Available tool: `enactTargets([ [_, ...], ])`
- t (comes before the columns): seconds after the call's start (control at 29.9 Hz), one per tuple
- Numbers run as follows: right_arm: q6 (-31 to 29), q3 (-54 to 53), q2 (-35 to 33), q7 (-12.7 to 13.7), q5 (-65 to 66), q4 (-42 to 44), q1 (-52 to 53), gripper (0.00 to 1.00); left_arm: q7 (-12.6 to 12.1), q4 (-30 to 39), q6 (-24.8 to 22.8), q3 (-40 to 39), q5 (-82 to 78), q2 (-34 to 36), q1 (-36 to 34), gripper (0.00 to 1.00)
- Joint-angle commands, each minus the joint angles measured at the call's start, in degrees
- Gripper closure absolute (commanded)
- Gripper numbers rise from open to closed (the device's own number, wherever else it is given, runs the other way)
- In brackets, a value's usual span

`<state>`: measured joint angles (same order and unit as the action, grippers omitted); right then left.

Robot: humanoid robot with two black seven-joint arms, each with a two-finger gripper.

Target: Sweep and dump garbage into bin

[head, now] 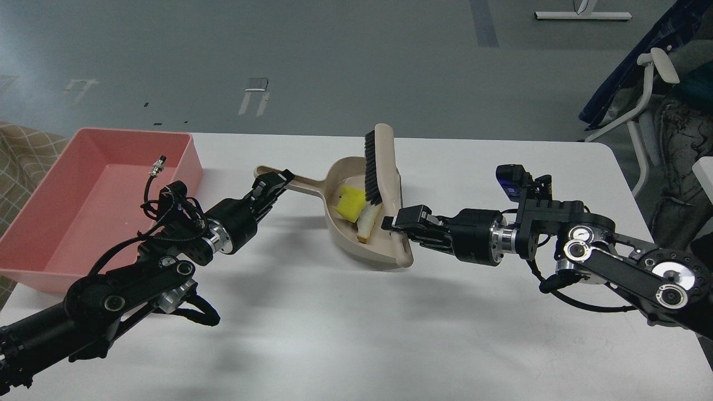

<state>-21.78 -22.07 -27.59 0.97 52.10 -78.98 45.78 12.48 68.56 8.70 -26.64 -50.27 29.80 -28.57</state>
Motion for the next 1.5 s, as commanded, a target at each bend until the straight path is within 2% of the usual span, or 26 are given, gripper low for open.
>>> enactTargets([
  [0.0,0.16,-0.51,-5.27,0.09,-0.94,-3.88,0.54,1.0,0.0,0.0,0.0,-0.08,0.17,-0.09,0.0,1.0],
  [0.17,0.34,-2.96,-12.65,0.09,-1.03,-8.02,-0.69,1.0,0.0,-0.09,-0.35,-0.26,0.96,0.0,-0.09,1.0],
  [0.3,0.25,-8.49,-19.59,0.0,-1.12,-11.89,-6.65,1.0,0.0,-0.18,-0.7,-1.13,5.6,0.0,-0.09,1.0],
  [0.5,-0.1,-14.66,-25.23,-0.26,-1.38,-14.18,-15.71,1.0,0.0,-0.71,-1.85,-2.19,8.61,0.09,-0.18,1.0],
  [0.6,-0.19,-15.02,-26.72,-0.26,-1.21,-13.74,-16.77,1.0,0.0,-0.71,-2.63,-3.15,9.4,0.35,-0.18,1.0],
  [0.8,-0.27,-14.75,-27.87,-0.17,-0.33,-13.57,-18.53,1.0,-0.09,-0.44,-5.01,-4.65,13.97,1.66,-0.61,1.0],
  [1.0,-0.19,-14.66,-27.87,-0.17,2.48,-13.39,-20.64,1.0,-0.7,2.19,-8.52,-7.72,15.64,6.14,-0.79,1.0],
  [1.27,-0.27,-14.66,-27.26,-0.17,2.66,-13.39,-21.17,1.0,-1.14,5.88,-13.09,-10.89,23.28,15.81,-0.79,1.0],
  [1.47,-0.19,-14.58,-26.64,-0.26,2.66,-13.39,-21.79,1.0,-0.88,6.06,-20.55,-15.01,26.36,25.91,0.08,1.0],
])
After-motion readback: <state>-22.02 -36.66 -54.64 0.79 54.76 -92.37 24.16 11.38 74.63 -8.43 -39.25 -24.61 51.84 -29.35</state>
